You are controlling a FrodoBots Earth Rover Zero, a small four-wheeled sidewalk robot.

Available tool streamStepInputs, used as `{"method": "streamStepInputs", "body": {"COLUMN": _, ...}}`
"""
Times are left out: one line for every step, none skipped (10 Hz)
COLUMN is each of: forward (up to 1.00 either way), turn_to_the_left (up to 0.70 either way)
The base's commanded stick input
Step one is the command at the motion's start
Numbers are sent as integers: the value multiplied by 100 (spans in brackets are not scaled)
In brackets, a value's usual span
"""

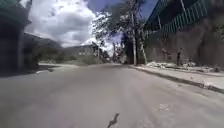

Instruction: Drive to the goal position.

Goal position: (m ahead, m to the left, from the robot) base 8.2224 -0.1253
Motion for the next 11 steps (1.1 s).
{"method": "streamStepInputs", "body": {"forward": 100, "turn_to_the_left": 0}}
{"method": "streamStepInputs", "body": {"forward": 100, "turn_to_the_left": 0}}
{"method": "streamStepInputs", "body": {"forward": 100, "turn_to_the_left": 0}}
{"method": "streamStepInputs", "body": {"forward": 100, "turn_to_the_left": 0}}
{"method": "streamStepInputs", "body": {"forward": 100, "turn_to_the_left": 0}}
{"method": "streamStepInputs", "body": {"forward": 100, "turn_to_the_left": 0}}
{"method": "streamStepInputs", "body": {"forward": 100, "turn_to_the_left": 0}}
{"method": "streamStepInputs", "body": {"forward": 100, "turn_to_the_left": 0}}
{"method": "streamStepInputs", "body": {"forward": 100, "turn_to_the_left": 0}}
{"method": "streamStepInputs", "body": {"forward": 100, "turn_to_the_left": 0}}
{"method": "streamStepInputs", "body": {"forward": 100, "turn_to_the_left": 0}}
